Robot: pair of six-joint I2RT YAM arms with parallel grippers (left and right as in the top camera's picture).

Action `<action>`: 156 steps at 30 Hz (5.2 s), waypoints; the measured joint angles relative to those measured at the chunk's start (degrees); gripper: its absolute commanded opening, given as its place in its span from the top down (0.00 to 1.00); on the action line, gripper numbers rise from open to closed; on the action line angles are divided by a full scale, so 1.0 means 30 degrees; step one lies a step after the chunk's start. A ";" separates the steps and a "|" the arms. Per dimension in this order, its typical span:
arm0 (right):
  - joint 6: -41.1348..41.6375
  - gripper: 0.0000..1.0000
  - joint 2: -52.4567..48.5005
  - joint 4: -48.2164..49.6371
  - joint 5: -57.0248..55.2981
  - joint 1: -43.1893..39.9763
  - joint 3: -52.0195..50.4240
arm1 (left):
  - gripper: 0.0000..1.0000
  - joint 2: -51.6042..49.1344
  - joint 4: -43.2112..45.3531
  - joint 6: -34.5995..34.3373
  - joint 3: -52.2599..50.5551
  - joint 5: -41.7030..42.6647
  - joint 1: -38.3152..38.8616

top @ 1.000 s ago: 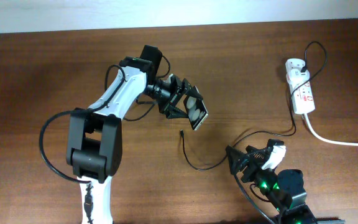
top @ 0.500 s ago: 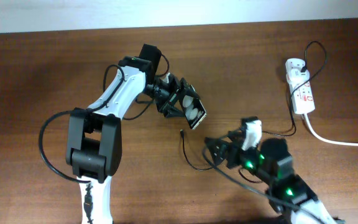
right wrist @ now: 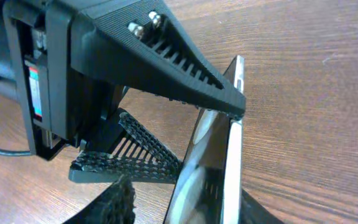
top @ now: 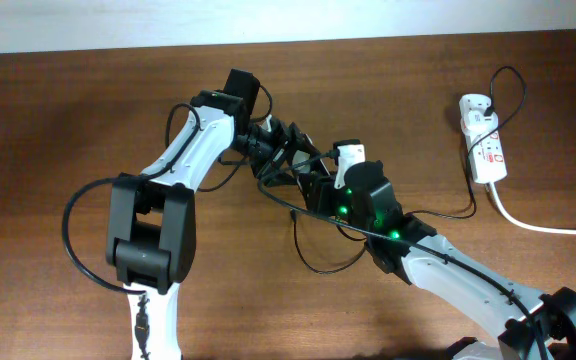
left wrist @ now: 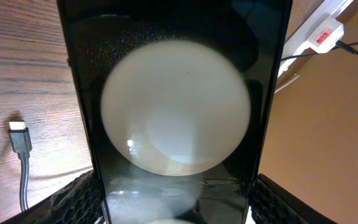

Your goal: Plug charger to phone and switch on socket

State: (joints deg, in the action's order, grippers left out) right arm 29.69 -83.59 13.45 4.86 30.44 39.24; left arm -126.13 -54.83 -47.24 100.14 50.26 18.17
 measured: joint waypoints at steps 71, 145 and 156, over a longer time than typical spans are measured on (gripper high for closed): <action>1.6954 0.96 -0.7082 1.7180 1.2531 -0.2878 0.0372 | 0.81 0.9989 3.9925 -0.7912 -2.2396 -0.7570 -0.1239; -0.6025 0.01 0.3657 -1.5205 0.3067 -0.3359 0.1989 | 1.00 0.4430 2.6512 -1.4491 -1.2874 0.8269 -0.4918; -0.5821 0.01 0.3665 -1.7070 0.2412 -0.5158 0.1989 | 1.00 0.4095 3.2144 -1.7333 -1.2429 0.7300 -0.2943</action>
State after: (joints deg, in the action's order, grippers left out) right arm 12.23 -72.60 -37.76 12.10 14.96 45.21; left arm -113.84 41.60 -99.24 62.85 72.16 9.34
